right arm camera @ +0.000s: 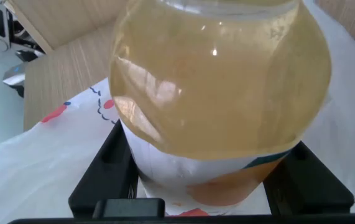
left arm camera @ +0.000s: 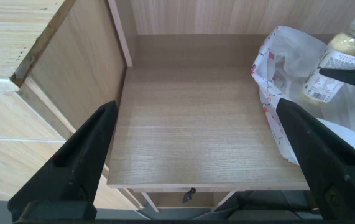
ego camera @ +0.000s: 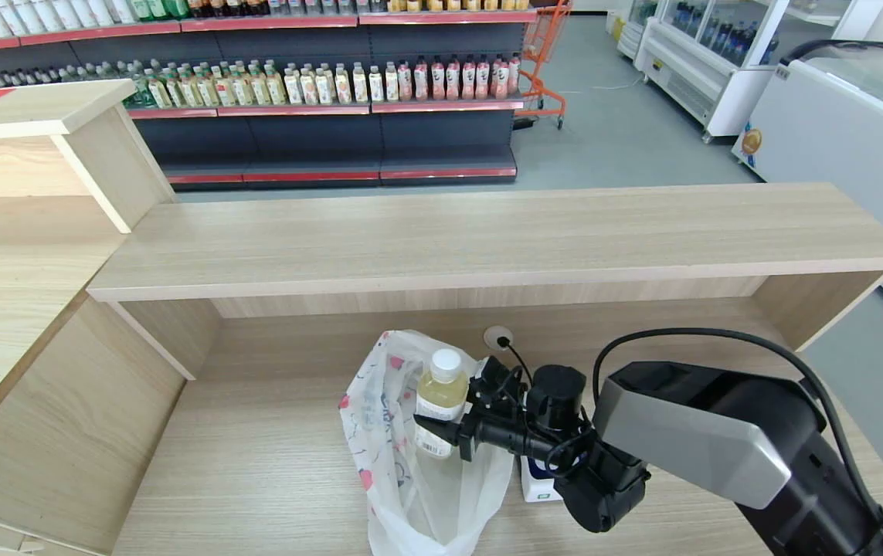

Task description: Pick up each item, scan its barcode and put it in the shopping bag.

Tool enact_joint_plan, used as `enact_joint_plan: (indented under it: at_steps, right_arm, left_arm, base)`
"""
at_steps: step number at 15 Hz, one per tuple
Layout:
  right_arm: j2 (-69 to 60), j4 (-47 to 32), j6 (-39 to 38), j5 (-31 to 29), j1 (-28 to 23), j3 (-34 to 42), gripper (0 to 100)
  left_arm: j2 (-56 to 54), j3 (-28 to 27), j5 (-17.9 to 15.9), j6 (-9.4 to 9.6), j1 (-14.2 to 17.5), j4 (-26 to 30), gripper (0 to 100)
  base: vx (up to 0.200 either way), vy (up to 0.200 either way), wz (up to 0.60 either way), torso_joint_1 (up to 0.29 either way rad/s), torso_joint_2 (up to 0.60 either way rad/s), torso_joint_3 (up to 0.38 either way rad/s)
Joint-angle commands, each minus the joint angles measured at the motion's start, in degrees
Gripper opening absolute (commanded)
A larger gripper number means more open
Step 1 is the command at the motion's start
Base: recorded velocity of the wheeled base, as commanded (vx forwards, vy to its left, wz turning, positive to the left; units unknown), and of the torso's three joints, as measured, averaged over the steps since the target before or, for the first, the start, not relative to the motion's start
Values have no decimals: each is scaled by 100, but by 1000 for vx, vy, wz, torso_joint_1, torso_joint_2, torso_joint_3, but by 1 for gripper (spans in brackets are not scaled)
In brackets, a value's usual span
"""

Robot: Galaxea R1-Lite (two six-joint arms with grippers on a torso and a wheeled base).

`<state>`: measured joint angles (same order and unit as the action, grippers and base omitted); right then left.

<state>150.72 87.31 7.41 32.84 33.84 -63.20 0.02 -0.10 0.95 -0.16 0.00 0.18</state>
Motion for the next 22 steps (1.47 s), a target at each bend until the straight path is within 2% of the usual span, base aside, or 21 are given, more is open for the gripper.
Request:
enact_joint_plan:
  at_steps: [1, 8, 9, 13, 16, 19, 22]
  right_arm:
    - [300, -30, 85, 3, -18, -307, 0]
    - [572, -74, 270, 21, 79, -729, 0]
    - [572, -65, 270, 21, 114, -738, 100]
    - [352, -56, 217, 21, 105, -676, 100]
    - [-166, -39, -170, 12, 0, -386, 100]
    - [-1238, 5, -328, 12, -361, 369, 100]
    - [-2768, -302, -530, -146, -932, 1749, 100]
  left_arm:
    - [-2, 1, 2, -2, 0, -1, 100]
    - [-2, 1, 2, -2, 0, -1, 100]
    - [-2, 1, 2, -2, 0, -1, 100]
    - [-2, 1, 2, -2, 0, -1, 100]
    - [-2, 1, 2, -2, 0, -1, 100]
    - [-2, 1, 2, -2, 0, -1, 100]
    - [-2, 1, 2, -2, 0, -1, 100]
  base:
    - [0, 0, 0, 0, 0, 0]
    - [0, 0, 0, 0, 0, 0]
    - [0, 0, 0, 0, 0, 0]
    - [0, 0, 0, 0, 0, 0]
    - [0, 0, 0, 0, 0, 0]
    - [0, 0, 0, 0, 0, 0]
    - [0, 0, 0, 0, 0, 0]
